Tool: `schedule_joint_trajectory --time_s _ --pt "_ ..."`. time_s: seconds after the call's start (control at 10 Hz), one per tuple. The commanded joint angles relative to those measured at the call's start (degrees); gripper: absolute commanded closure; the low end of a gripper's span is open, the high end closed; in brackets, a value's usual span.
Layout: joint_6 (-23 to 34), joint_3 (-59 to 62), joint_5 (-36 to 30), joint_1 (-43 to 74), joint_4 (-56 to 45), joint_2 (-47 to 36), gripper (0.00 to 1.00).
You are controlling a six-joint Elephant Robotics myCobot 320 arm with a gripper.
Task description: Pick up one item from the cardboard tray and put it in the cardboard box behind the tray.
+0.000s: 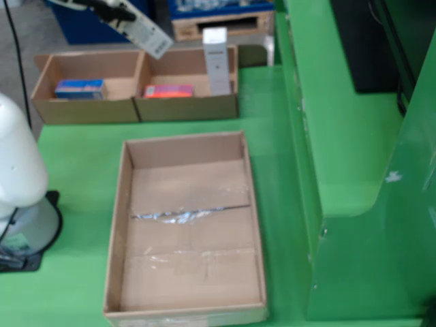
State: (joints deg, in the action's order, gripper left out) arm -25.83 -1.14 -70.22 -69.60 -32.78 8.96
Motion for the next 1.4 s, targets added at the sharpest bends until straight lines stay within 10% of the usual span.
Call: schedule_joint_trajectory --time_s 0.0,1.3 --pt "1.1 1.1 -0.3 -23.0 3.7 1.1 1.0" --pt "8.3 1.1 -4.4 -38.4 24.0 12.5 1.0"
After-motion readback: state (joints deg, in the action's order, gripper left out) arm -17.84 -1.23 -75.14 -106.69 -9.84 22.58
